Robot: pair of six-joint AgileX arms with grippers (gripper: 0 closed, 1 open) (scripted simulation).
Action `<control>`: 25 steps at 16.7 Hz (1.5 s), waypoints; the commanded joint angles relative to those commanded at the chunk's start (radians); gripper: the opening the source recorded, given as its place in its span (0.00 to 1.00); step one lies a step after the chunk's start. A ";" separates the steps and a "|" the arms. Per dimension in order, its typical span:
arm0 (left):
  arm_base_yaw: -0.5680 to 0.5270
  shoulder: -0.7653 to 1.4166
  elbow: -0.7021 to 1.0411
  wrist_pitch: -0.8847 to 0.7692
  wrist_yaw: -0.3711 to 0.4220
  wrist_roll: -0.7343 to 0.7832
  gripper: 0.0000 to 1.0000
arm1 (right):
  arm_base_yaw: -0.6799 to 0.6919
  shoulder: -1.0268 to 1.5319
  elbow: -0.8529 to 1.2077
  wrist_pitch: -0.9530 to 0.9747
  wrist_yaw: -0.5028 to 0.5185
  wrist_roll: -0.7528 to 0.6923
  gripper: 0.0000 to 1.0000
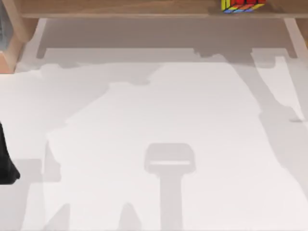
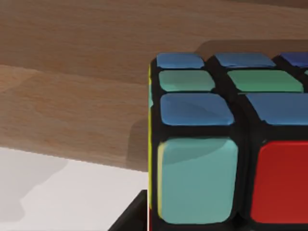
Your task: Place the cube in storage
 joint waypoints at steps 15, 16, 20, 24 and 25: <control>0.000 0.000 0.000 0.000 0.000 0.000 1.00 | -0.596 0.482 0.714 -0.835 0.010 -0.426 0.00; 0.000 0.000 0.000 0.000 0.000 0.000 1.00 | -0.613 0.531 0.740 -0.843 0.011 -0.446 0.00; 0.000 0.000 0.000 0.000 0.000 0.000 1.00 | -0.638 0.646 0.787 -0.867 0.010 -0.491 0.00; 0.000 0.000 0.000 0.000 0.000 0.000 1.00 | -0.638 0.646 0.787 -0.867 0.010 -0.491 0.00; 0.000 0.000 0.000 0.000 0.000 0.000 1.00 | -0.638 0.646 0.787 -0.867 0.010 -0.491 0.00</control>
